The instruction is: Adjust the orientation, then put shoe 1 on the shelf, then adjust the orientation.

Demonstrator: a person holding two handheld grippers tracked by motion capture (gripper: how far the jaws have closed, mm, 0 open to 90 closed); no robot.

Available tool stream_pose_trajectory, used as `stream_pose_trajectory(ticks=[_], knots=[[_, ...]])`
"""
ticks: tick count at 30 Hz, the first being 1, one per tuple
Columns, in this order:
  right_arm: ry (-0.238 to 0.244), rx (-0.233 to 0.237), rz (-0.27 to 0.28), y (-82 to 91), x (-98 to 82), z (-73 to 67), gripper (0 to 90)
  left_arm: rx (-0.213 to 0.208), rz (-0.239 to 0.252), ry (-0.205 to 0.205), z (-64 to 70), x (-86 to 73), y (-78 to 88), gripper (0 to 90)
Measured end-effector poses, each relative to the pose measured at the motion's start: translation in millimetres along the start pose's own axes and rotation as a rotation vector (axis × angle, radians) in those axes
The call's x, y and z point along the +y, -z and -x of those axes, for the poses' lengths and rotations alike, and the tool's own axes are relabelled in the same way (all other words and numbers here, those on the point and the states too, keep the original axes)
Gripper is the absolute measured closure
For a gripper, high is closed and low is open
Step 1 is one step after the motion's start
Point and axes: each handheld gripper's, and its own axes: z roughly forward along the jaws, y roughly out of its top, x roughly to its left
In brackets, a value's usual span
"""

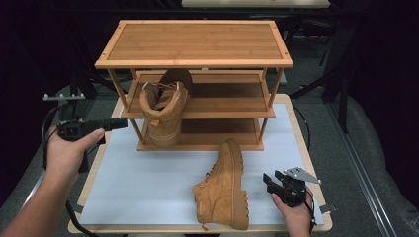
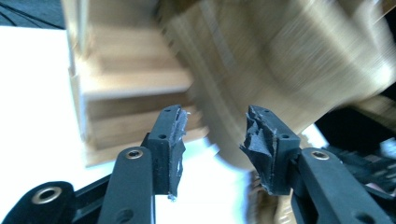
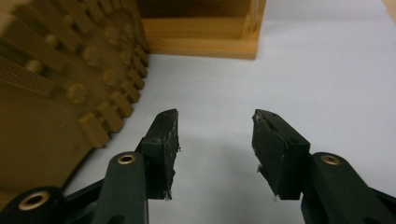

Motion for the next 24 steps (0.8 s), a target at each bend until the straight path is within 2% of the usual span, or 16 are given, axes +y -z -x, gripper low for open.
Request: stream_pose_trajectory(ticks=[2,7,9,10,13,14,15,17,18,19,20,21,22,23,24], knots=[[0.02,0.0,-0.003,3.4,5.0,-5.0,56.0,0.014,-0.003,-0.02,-10.6,-17.1,-6.1,61.9],[0.086,0.064,-0.004,11.2,16.3,-16.7,63.6,0.074,0.027,-0.053,-36.7,-60.8,-22.0,62.2],[0.103,0.074,0.002,12.6,19.3,-20.5,64.4,0.086,0.039,-0.05,-44.9,-75.4,-27.1,61.4],[0.106,0.067,0.001,12.8,20.9,-22.3,64.4,0.094,0.06,-0.055,-47.8,-82.5,-30.1,59.6],[0.109,0.099,-0.026,13.4,26.5,-24.0,64.5,0.115,0.081,-0.084,-53.7,-102.7,-39.6,55.9],[0.109,0.095,-0.031,13.3,28.4,-25.0,64.9,0.115,0.072,-0.068,-55.6,-108.3,-42.4,55.1],[0.11,0.12,-0.036,12.9,30.4,-25.2,65.5,0.11,0.061,-0.05,-57.9,-113.2,-45.3,54.9],[0.119,0.126,-0.043,11.7,33.8,-26.5,69.0,0.118,0.051,-0.024,-62.4,-121.7,-50.1,50.3],[0.127,0.095,-0.049,11.4,35.6,-28.3,73.8,0.118,0.055,-0.012,-64.4,-125.8,-52.4,49.2],[0.127,0.095,-0.049,11.4,35.6,-28.3,73.8,0.118,0.055,-0.012,-64.4,-125.8,-52.4,49.0],[0.143,0.086,-0.068,11.4,40.0,-31.5,79.5,0.119,0.059,0.001,-68.7,-133.4,-56.7,48.2],[0.146,0.149,-0.072,11.4,42.6,-31.5,81.6,0.117,0.055,0.002,-71.1,-137.0,-59.3,47.7],[0.152,0.134,-0.076,12.1,45.4,-34.3,83.7,0.112,0.048,-0.003,-72.6,-140.8,-62.0,47.6],[0.157,0.155,-0.079,12.9,48.5,-35.7,86.2,0.122,0.038,-0.017,-73.2,-144.8,-64.9,48.1],[0.163,0.146,-0.081,13.5,51.5,-38.4,87.5,0.142,0.018,-0.035,-73.3,-148.2,-68.1,48.5]])
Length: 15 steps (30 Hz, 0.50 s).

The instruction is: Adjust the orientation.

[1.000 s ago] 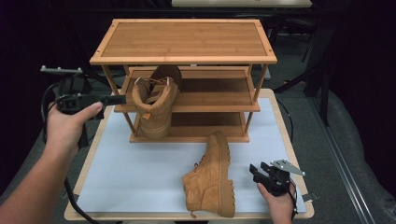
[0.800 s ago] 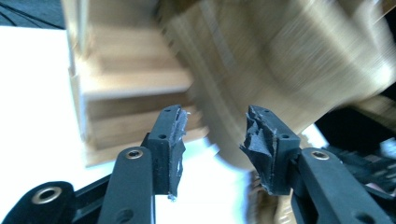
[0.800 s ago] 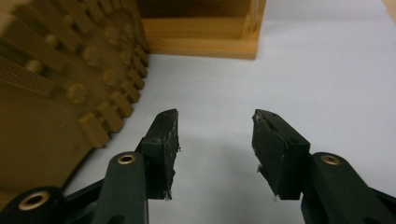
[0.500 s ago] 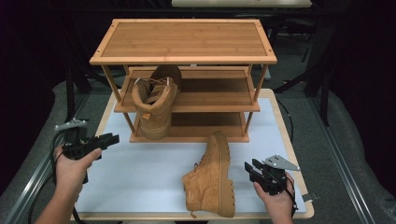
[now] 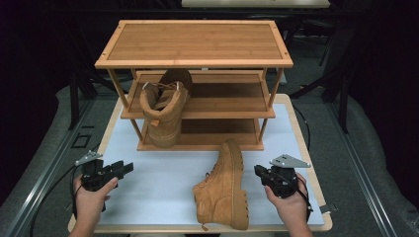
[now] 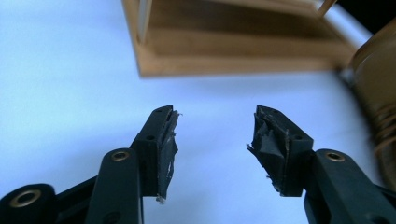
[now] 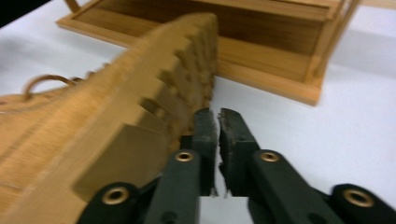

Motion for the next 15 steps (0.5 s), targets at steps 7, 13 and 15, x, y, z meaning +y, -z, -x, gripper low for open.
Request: stream_pose_trajectory(ticks=[7,13,15], knots=[[0.059,0.024,-0.04,-4.1,18.1,-17.7,90.0,0.008,-0.071,-0.057,2.1,-15.3,-11.1,47.1],[0.096,0.073,-0.083,-10.8,27.5,-28.8,90.0,0.014,-0.058,-0.027,0.5,-17.2,-8.9,43.7],[0.075,0.1,-0.076,-8.2,29.6,-29.1,90.0,0.019,-0.06,-0.017,-0.4,-18.3,-9.0,43.0]])
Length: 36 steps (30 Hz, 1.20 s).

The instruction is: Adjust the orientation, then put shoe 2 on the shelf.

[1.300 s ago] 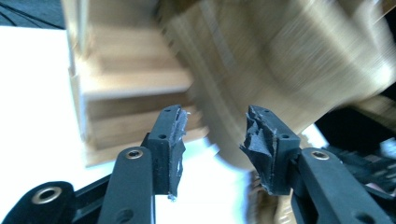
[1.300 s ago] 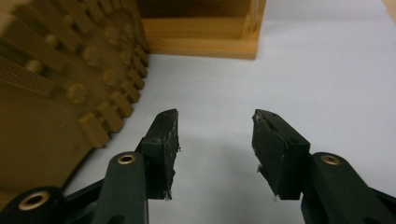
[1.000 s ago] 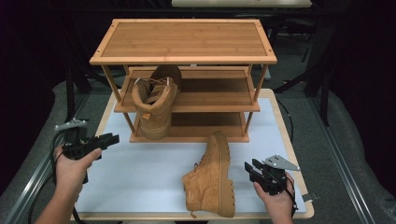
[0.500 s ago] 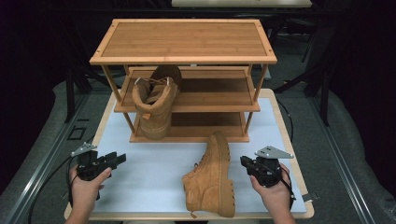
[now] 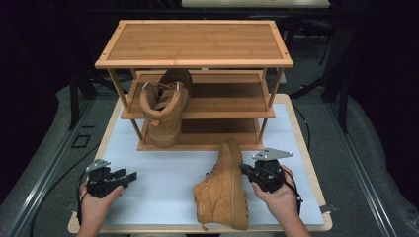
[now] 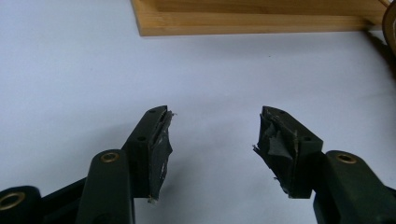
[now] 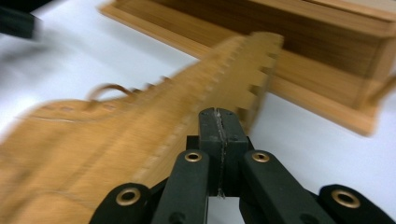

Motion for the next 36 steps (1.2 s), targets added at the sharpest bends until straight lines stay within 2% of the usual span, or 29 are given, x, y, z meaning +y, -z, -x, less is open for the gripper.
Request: stream_pose_trajectory(ticks=[2,4,10,11,14,19,21,24,25,30,31,34,36], knots=[[-0.006,0.027,0.007,1.5,1.3,-2.1,90.0,0.0,-0.006,0.003,-0.7,-0.3,-0.6,42.6],[0.01,0.041,0.004,-0.8,1.9,-7.3,90.0,0.002,-0.004,0.006,-0.5,-0.3,-0.6,42.2],[0.059,0.037,-0.008,-15.8,3.6,-22.5,90.0,-0.002,-0.006,0.007,-0.4,-0.8,-0.2,41.5],[0.076,0.004,-0.015,-18.1,3.4,-24.3,90.0,-0.002,-0.006,0.01,-0.5,-1.1,-0.2,41.5],[0.089,0.006,-0.013,-18.2,2.8,-23.3,90.0,-0.003,-0.015,0.007,-2.0,-1.4,-0.1,41.1],[0.034,0.03,-0.006,-11.4,-0.5,-10.7,90.0,-0.008,-0.018,0.009,-2.3,-1.7,0.7,40.8],[0.017,0.013,-0.001,-6.2,-3.6,-4.4,90.0,-0.008,-0.019,0.009,-2.3,-1.6,0.8,40.8],[-0.038,0.012,0.017,2.1,-10.8,10.1,90.0,-0.009,-0.019,0.012,-1.7,-1.9,-0.5,40.8],[-0.059,0.024,0.024,4.7,-13.8,15.6,90.0,-0.009,-0.019,0.01,-1.3,-1.9,-0.8,40.8],[-0.135,-0.037,0.015,14.8,-30.6,39.2,90.0,-0.011,-0.023,0.008,0.3,-1.7,-1.9,40.9],[-0.154,-0.059,-0.007,15.8,-34.1,43.7,90.0,-0.012,-0.024,0.009,0.3,-1.9,-2.5,40.8],[-0.213,-0.012,-0.023,16.1,-46.6,63.8,90.0,-0.013,-0.027,0.011,0.3,-2.1,-4.0,40.9],[-0.274,0.05,-0.022,16.4,-55.3,78.5,90.0,-0.014,-0.027,0.014,0.5,-1.8,-3.9,40.8]])
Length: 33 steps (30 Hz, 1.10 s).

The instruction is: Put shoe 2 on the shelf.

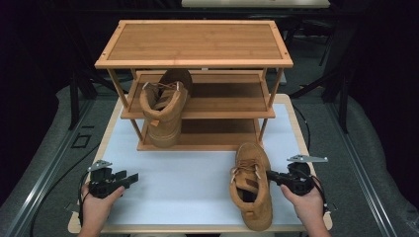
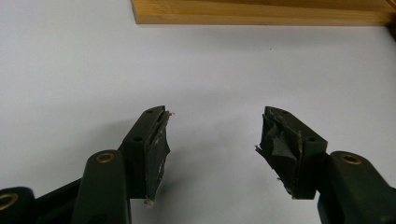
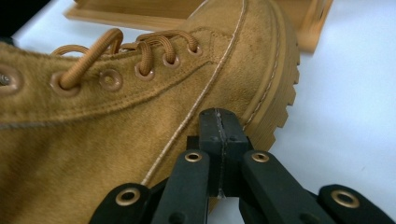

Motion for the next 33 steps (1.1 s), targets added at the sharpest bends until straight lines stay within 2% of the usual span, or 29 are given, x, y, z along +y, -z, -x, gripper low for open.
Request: stream_pose_trajectory(ticks=[1,2,4,5,6,7,10,12,13,16,17,21,25,31,33], knots=[[-0.028,0.018,0.007,-0.5,-2.5,7.1,90.0,0.003,0.003,0.001,0.0,0.1,0.1,40.9],[-0.045,0.023,-0.01,0.3,-4.6,13.3,90.0,0.003,0.005,0.004,-0.2,0.1,0.1,40.8],[-0.067,0.001,-0.015,-0.7,-9.8,21.9,90.0,0.004,0.003,0.006,-0.7,0.0,-0.1,40.9],[-0.089,0.004,0.015,-1.6,-12.5,25.0,90.0,0.004,0.003,0.006,-1.2,-0.2,-0.2,40.8],[-0.116,0.062,0.057,-2.6,-14.6,28.3,90.0,0.003,0.001,0.008,-1.6,-0.3,-0.4,40.9],[-0.119,0.093,0.045,-1.0,-14.8,30.1,90.0,0.002,0.0,0.01,-1.8,-0.5,-0.8,40.8],[-0.1,0.062,0.032,-1.4,-14.8,30.2,90.0,0.001,-0.001,0.008,-1.8,-1.0,-1.5,40.9],[-0.099,0.069,0.019,0.1,-13.8,30.0,90.0,0.0,-0.001,0.005,-1.8,-1.1,-1.6,40.8],[-0.098,0.049,0.038,-1.5,-14.0,28.6,90.0,-0.001,-0.002,0.007,-1.9,-1.3,-1.7,40.8],[-0.095,0.019,0.025,0.0,-12.8,26.5,86.5,-0.002,-0.007,0.01,-2.3,-2.1,-2.2,40.8],[-0.096,-0.007,0.018,0.9,-11.8,25.1,84.6,-0.002,-0.007,0.01,-2.3,-2.2,-2.3,40.9],[-0.134,-0.007,0.013,8.2,-4.7,23.0,78.5,-0.003,-0.004,0.011,-1.9,-1.9,-2.2,40.8],[-0.15,-0.01,-0.003,24.6,11.2,13.2,70.2,-0.001,-0.007,0.011,-2.6,-2.1,-2.4,40.9],[-0.081,-0.031,0.048,52.9,34.2,-14.1,65.9,-0.001,-0.006,0.012,-1.8,-2.3,-2.7,40.8],[-0.065,-0.005,0.067,58.6,35.9,-21.7,63.4,0.0,-0.007,0.01,-1.8,-2.3,-2.2,40.8]])
